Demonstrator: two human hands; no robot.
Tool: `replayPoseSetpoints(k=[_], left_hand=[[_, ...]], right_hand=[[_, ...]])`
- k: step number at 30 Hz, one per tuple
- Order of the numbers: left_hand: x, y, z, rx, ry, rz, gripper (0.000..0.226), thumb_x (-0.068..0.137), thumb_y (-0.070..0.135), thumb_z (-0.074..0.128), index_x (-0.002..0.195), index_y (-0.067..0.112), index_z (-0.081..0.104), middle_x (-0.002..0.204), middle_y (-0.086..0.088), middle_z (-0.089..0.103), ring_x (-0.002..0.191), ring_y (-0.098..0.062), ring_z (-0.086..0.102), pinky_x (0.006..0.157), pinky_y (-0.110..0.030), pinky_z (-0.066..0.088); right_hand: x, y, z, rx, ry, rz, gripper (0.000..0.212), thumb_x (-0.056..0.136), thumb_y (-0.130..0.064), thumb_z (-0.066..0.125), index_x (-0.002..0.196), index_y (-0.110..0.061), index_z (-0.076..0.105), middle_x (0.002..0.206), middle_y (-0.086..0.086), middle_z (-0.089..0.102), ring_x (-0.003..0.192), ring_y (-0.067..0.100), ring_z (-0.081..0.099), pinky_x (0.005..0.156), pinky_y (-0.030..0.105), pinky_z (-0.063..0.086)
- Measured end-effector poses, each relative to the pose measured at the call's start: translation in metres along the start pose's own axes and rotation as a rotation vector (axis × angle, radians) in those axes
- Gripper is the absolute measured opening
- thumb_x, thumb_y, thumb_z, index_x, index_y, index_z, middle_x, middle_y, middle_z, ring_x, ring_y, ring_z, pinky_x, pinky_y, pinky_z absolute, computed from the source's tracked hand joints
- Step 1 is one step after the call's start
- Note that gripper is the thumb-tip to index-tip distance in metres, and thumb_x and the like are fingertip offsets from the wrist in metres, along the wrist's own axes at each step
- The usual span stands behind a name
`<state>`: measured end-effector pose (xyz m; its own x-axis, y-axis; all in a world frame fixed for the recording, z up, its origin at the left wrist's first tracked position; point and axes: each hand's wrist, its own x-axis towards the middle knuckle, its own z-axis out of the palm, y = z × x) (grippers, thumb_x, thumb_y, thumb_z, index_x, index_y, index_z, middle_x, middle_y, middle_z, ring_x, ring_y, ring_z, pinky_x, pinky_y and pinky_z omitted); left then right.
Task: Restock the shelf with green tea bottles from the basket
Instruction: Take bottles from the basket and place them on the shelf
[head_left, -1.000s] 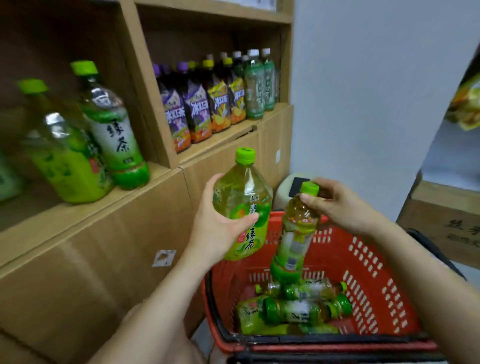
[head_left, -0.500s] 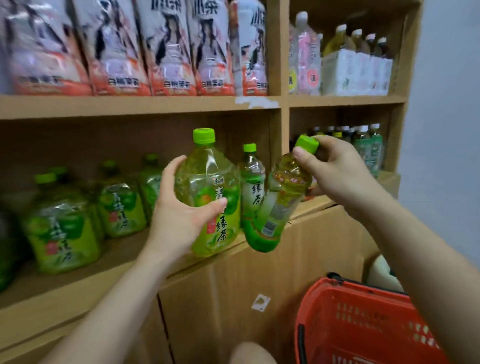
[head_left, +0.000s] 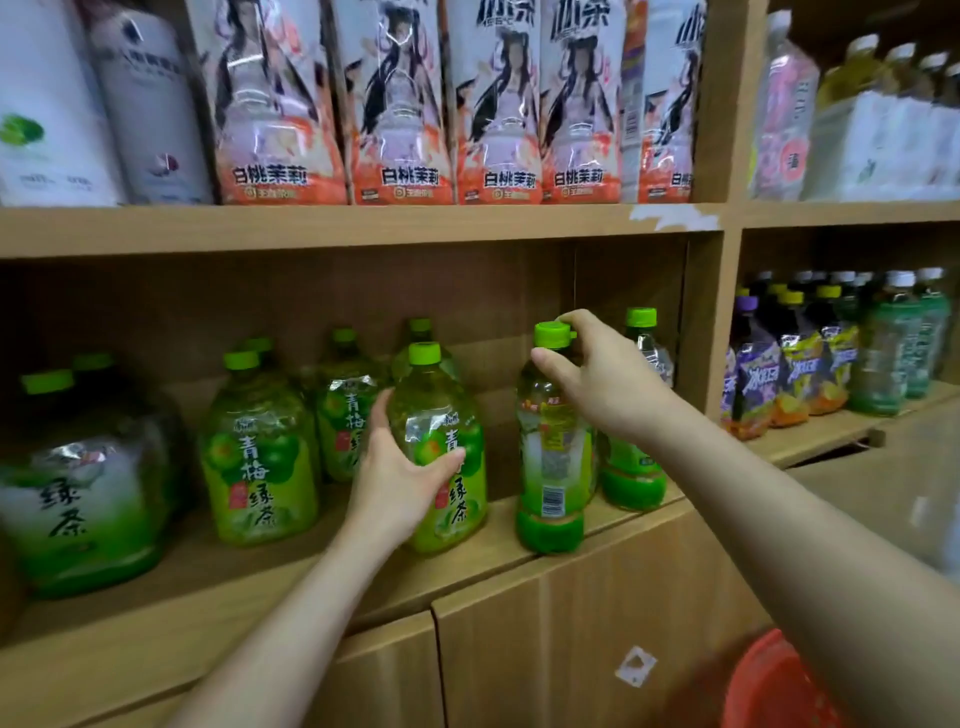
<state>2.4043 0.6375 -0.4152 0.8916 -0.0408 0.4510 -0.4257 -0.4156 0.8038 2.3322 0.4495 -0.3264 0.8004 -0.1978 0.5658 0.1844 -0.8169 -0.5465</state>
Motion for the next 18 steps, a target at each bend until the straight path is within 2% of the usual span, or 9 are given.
replayPoseSetpoints(k=[4,7,10,12,14,15,17,18], left_hand=[[0.009,0.005,-0.007,0.394,0.036,0.074,0.107,0.068,0.048,0.079,0.148,0.014,0.016,0.148,-0.012,0.036,0.131,-0.031,0.043,0.104,-0.039,0.039],[0.012,0.002,-0.012,0.580,0.082,0.137,0.106,0.071,0.056,0.072,0.148,0.012,0.014,0.153,-0.010,0.028,0.139,-0.030,0.029,0.109,-0.041,0.034],[0.013,-0.003,-0.018,0.644,0.118,0.194,0.103,0.076,0.053,0.069,0.149,0.022,0.003,0.153,-0.009,0.026,0.141,-0.029,0.026,0.110,-0.044,0.031],[0.013,-0.006,-0.023,0.717,0.138,0.294,0.102,0.077,0.052,0.067,0.147,0.036,-0.006,0.152,-0.008,0.027,0.140,-0.029,0.026,0.108,-0.046,0.031],[0.014,-0.006,-0.029,0.831,0.102,0.365,0.102,0.077,0.053,0.067,0.144,0.045,-0.009,0.153,-0.009,0.022,0.142,-0.029,0.019,0.111,-0.048,0.025],[0.017,-0.004,-0.031,0.877,0.066,0.367,0.101,0.076,0.055,0.067,0.144,0.047,-0.008,0.154,-0.010,0.019,0.142,-0.030,0.015,0.113,-0.049,0.021],[0.022,0.001,-0.034,0.931,-0.011,0.350,0.100,0.073,0.060,0.067,0.145,0.047,-0.002,0.155,-0.009,0.018,0.143,-0.029,0.012,0.116,-0.049,0.015],[0.024,0.003,-0.037,0.922,-0.025,0.355,0.098,0.073,0.059,0.067,0.145,0.046,0.002,0.155,-0.008,0.020,0.143,-0.028,0.014,0.116,-0.048,0.014]], right_hand=[[0.002,-0.008,0.013,0.059,-0.085,-0.013,0.041,0.092,-0.041,0.054,0.124,-0.015,0.049,0.106,-0.001,0.057,0.097,0.017,0.054,0.081,0.030,0.043],[0.001,-0.011,0.016,0.099,-0.129,0.002,0.037,0.093,-0.039,0.052,0.121,-0.016,0.050,0.103,0.000,0.057,0.092,0.018,0.054,0.077,0.028,0.041],[0.000,-0.009,0.019,0.076,-0.125,0.000,0.037,0.094,-0.039,0.050,0.121,-0.014,0.049,0.111,0.007,0.061,0.102,0.025,0.057,0.085,0.036,0.046],[-0.004,-0.007,0.022,0.011,-0.118,-0.018,0.046,0.094,-0.041,0.048,0.131,-0.013,0.043,0.124,0.010,0.058,0.114,0.028,0.054,0.093,0.040,0.045],[-0.014,-0.007,0.026,-0.138,-0.013,-0.097,0.059,0.094,-0.041,0.049,0.143,-0.015,0.032,0.142,0.008,0.045,0.126,0.026,0.046,0.101,0.041,0.042],[-0.021,-0.010,0.028,-0.215,0.103,-0.188,0.058,0.093,-0.038,0.051,0.143,-0.015,0.033,0.144,0.007,0.043,0.128,0.025,0.044,0.102,0.040,0.042],[-0.036,-0.022,0.038,-0.236,0.299,-0.406,0.045,0.092,-0.021,0.053,0.135,-0.011,0.046,0.135,0.012,0.050,0.123,0.028,0.048,0.099,0.039,0.045],[-0.044,-0.029,0.049,-0.180,0.328,-0.483,0.042,0.090,-0.014,0.053,0.132,-0.009,0.050,0.131,0.013,0.053,0.121,0.028,0.049,0.099,0.037,0.045]])
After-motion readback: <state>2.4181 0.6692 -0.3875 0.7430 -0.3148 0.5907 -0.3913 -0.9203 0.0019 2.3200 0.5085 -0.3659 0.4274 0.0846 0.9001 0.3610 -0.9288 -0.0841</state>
